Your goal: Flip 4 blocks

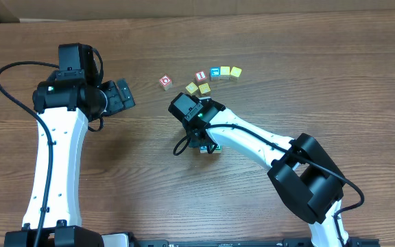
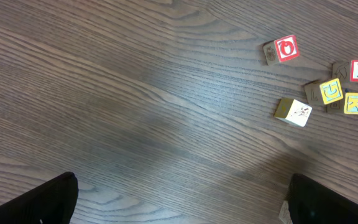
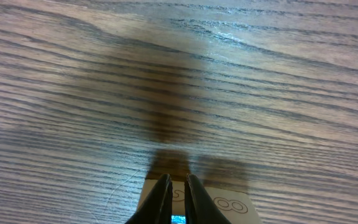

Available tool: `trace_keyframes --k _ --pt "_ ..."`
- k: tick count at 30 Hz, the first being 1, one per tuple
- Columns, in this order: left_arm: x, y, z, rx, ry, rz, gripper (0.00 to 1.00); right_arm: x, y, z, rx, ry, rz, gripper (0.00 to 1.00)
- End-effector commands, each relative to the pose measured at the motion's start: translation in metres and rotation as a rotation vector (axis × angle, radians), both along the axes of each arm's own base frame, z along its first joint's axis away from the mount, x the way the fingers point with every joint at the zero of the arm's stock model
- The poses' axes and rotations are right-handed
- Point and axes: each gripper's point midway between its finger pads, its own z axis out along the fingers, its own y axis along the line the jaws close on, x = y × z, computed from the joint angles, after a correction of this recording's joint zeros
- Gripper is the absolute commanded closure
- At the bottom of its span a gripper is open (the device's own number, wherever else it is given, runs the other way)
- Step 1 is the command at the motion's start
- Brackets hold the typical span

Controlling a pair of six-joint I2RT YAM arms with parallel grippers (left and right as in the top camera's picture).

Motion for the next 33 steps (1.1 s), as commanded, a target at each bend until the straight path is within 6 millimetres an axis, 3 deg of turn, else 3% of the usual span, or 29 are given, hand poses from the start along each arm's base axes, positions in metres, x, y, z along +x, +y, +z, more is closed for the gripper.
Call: trace_keyframes --k 1,13,21,26,33 --pt "0.002 0.003 0.001 0.006 -0.001 0.014 0.0 0.005 0.009 0.008 0.023 -0.018 0.005 0.89" --pt "0.002 0.003 0.001 0.006 -0.001 0.014 0.0 0.002 0.006 0.007 0.01 -0.007 0.005 0.86" --pt "0.002 0.002 0.001 0.005 -0.001 0.014 0.0 0.022 0.027 0.023 0.096 -0.075 0.008 0.87" --pt "0.002 0.003 0.001 0.006 -0.001 0.014 0.0 -0.001 0.056 0.029 0.223 0.037 0.108 0.9" --pt "0.002 0.003 0.001 0.005 -0.001 0.015 0.0 -0.022 0.063 0.025 0.19 0.059 0.149 0.9"
